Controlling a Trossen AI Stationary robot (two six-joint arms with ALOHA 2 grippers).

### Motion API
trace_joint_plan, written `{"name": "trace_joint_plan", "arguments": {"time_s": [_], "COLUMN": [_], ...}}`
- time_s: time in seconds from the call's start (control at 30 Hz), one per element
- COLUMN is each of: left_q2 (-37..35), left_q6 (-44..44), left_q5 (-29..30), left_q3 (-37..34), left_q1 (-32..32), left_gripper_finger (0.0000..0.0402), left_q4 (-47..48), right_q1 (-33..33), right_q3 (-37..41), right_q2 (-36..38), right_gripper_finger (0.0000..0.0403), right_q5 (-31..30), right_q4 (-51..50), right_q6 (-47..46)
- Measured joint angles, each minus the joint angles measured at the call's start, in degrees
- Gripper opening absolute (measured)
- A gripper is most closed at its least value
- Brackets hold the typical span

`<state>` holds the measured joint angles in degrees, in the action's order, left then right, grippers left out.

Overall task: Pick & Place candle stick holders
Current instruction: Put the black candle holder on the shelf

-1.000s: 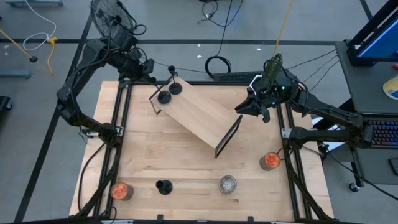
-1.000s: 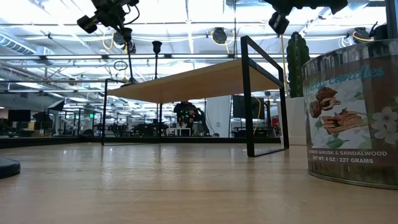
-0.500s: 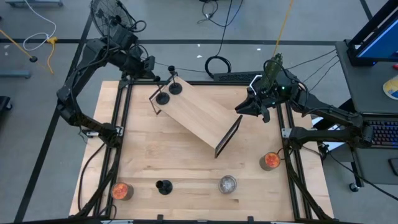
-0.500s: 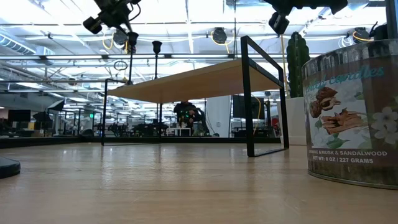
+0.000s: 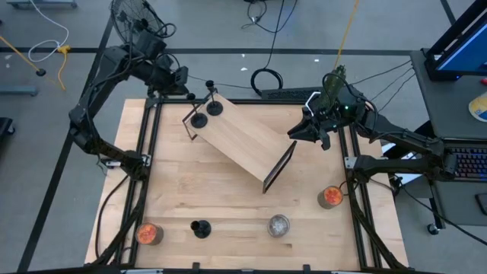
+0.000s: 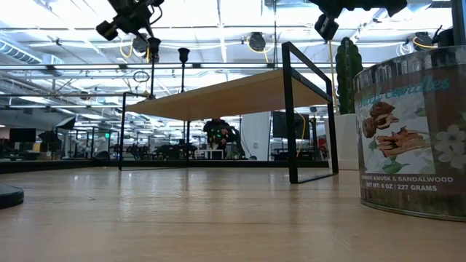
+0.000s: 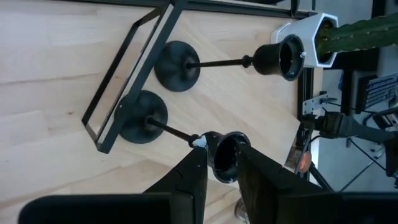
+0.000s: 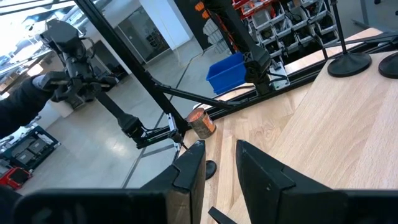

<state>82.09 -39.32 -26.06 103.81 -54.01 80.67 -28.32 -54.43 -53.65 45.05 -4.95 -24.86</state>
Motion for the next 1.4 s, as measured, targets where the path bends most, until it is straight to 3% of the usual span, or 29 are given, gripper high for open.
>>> {"name": "trace_joint_plan", "arguments": {"time_s": [0.13,0.3,0.47,0.7,0.87,1.07,1.4], "left_q2": [-0.93,-4.25,-9.91,-17.99,-20.75,-19.48,-12.61], "left_q6": [0.10,0.08,-1.14,-0.17,-1.19,0.30,0.81], "left_q5": [-0.88,-6.20,-8.91,-7.64,-0.17,4.82,6.72], "left_q3": [-0.02,-0.02,-0.02,0.00,0.00,0.00,-0.02], "left_q1": [-1.47,-3.68,-1.22,9.85,20.35,32.73,50.29], "left_gripper_finger": [0.0085,0.0085,0.0085,0.0085,0.0085,0.0085,0.0085], "left_q4": [-0.16,-0.62,-1.21,-1.23,-1.23,-1.19,5.44], "right_q1": [0.02,0.00,0.02,0.00,0.02,0.01,0.00], "right_q3": [0.00,0.00,0.00,0.00,0.00,0.00,0.00], "right_q2": [0.00,0.00,0.00,0.00,0.00,0.00,0.00], "right_gripper_finger": [0.0084,0.0084,0.0084,0.0084,0.0084,0.0084,0.0084], "right_q5": [0.01,0.01,0.01,-0.01,-0.01,-0.01,-0.03], "right_q4": [0.00,0.00,0.00,0.00,0.00,0.00,0.00], "right_q6": [0.00,0.02,0.00,0.02,0.02,0.09,0.02]}}
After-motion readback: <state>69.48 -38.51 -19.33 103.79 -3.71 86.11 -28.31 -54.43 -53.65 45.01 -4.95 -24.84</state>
